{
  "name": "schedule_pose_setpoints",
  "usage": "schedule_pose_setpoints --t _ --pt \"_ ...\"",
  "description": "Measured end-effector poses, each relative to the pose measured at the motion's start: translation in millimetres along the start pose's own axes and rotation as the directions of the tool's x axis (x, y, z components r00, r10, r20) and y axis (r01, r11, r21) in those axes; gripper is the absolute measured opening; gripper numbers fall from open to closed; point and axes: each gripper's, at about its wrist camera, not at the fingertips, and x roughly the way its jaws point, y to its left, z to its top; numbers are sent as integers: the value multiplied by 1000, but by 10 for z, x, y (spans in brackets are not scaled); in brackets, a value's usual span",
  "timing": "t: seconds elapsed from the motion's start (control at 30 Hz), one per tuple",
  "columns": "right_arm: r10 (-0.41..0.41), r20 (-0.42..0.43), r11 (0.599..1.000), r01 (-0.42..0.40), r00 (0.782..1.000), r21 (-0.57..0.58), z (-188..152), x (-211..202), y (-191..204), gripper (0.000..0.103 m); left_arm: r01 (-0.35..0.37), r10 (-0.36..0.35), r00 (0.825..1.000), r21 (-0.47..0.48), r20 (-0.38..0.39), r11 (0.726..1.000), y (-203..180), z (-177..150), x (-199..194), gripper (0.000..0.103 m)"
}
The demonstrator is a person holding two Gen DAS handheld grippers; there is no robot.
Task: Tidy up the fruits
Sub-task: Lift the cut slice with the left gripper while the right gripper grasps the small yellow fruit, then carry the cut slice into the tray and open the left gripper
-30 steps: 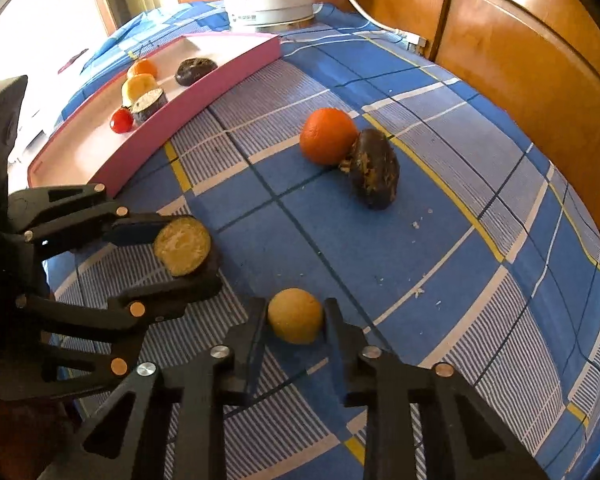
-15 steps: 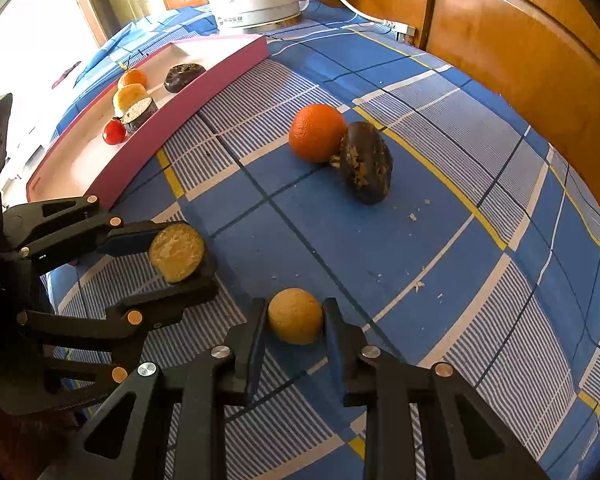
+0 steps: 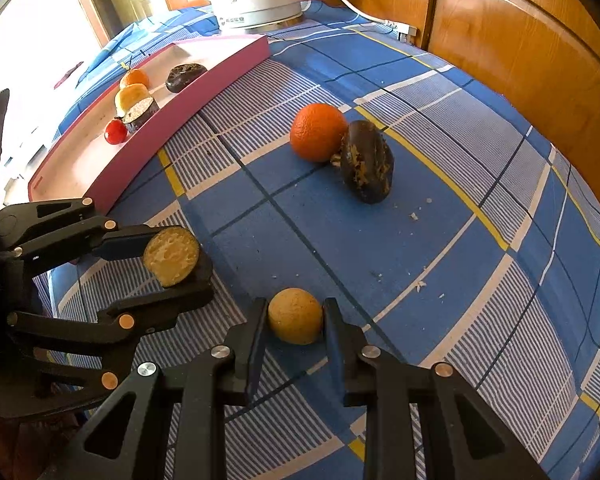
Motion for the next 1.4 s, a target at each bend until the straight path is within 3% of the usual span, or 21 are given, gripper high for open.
schedule_pose_setpoints --t 0.2,0.57,0.87,1.13,1.4 --pt "1 0 1000 -1 1000 5 2 -1 -1 27 3 -3 1000 -4 0 1000 -6 -1 -46 35" --pt "-14 6 1000 14 1000 -14 -14 -1 35 27 -6 5 997 4 83 1000 -3 110 -443 35" --pt "-27 14 999 28 1000 -27 -29 -7 56 27 -8 13 994 -46 112 999 193 168 -703 35" --pt "-31 17 999 31 999 -26 -35 -22 66 27 -5 36 991 -234 130 972 966 105 -1015 35" --pt "-35 17 999 36 999 -23 -36 -23 66 27 -128 171 983 -408 70 904 1939 -92 -1002 35"
